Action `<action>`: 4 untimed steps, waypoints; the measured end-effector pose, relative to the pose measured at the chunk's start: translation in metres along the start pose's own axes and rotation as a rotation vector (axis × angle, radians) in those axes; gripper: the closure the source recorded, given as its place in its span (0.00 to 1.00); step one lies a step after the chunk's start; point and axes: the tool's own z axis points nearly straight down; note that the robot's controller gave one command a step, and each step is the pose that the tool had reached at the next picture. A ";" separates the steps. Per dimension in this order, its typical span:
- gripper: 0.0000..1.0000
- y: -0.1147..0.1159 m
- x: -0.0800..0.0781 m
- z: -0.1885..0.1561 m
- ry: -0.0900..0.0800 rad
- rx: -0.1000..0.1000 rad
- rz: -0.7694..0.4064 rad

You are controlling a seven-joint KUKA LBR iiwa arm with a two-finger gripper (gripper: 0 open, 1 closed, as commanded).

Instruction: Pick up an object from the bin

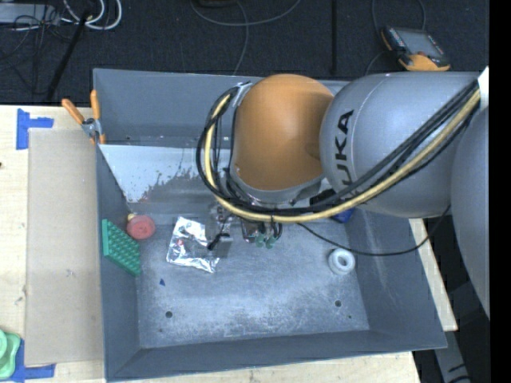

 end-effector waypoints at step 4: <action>1.00 0.022 -0.034 0.040 0.008 0.009 0.892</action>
Offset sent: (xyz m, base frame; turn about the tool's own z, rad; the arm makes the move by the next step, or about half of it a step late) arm 0.0240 0.0293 -0.0474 0.1666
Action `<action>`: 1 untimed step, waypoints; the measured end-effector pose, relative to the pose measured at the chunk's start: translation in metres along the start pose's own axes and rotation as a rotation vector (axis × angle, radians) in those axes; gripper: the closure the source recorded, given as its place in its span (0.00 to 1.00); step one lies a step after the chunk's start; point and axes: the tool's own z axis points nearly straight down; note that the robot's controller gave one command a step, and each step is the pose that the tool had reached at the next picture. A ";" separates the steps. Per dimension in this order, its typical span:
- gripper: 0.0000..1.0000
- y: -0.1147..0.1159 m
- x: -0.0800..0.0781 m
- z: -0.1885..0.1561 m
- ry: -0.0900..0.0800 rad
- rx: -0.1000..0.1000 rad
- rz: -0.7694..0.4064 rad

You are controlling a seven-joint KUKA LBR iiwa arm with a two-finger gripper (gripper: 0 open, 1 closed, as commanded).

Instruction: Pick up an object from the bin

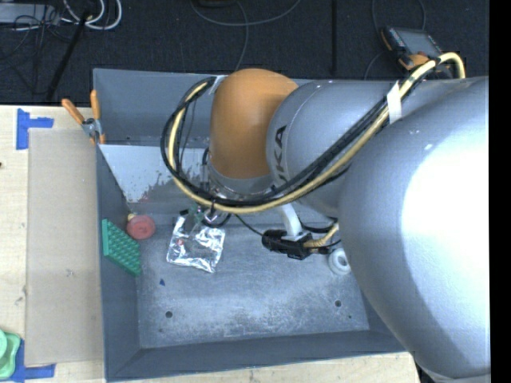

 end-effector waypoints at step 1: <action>0.00 0.001 0.000 -0.002 -0.001 -0.002 -0.004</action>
Offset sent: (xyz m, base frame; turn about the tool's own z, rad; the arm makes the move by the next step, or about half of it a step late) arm 0.0000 0.0000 0.0000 0.0000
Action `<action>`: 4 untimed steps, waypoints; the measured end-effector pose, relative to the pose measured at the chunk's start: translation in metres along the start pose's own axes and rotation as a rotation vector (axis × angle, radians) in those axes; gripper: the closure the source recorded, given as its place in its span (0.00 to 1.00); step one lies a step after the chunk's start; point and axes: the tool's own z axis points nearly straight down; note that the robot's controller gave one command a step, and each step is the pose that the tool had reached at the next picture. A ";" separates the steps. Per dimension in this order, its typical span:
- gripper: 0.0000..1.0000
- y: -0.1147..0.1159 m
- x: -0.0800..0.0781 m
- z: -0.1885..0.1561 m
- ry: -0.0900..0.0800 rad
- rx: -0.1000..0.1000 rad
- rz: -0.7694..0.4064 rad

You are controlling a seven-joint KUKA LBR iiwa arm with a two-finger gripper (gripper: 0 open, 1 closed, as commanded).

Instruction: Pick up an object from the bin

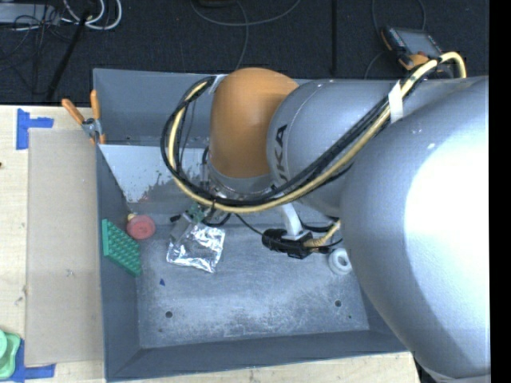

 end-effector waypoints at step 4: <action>1.00 0.018 -0.010 0.105 0.001 0.002 0.396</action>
Offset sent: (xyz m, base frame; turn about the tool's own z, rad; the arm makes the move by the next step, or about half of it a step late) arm -0.0246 -0.0099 -0.0601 0.1886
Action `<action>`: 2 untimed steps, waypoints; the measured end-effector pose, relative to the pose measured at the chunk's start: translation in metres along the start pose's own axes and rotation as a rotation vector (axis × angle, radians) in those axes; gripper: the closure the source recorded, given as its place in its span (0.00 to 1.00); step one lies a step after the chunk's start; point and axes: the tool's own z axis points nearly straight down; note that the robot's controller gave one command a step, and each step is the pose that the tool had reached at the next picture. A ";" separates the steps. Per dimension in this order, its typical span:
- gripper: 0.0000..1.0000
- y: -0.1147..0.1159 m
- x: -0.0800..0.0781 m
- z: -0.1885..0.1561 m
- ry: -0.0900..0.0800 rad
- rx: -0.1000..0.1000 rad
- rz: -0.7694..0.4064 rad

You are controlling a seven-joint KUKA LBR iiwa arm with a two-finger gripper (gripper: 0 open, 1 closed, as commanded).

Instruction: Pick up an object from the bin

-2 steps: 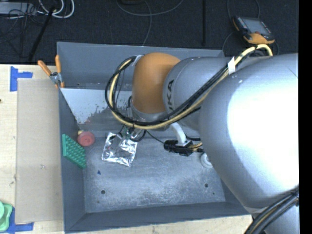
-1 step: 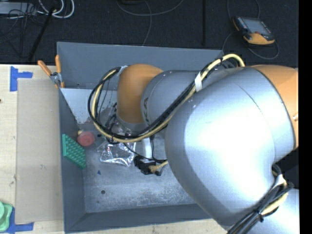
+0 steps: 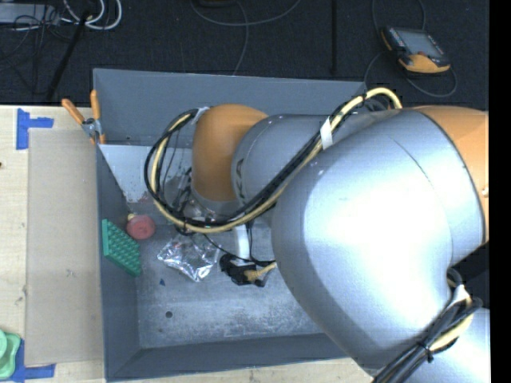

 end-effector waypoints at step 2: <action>1.00 -0.046 0.026 -0.126 0.001 0.005 -0.403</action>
Offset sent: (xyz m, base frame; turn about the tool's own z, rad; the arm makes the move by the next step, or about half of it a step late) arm -0.0443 0.0131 0.2085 0.0225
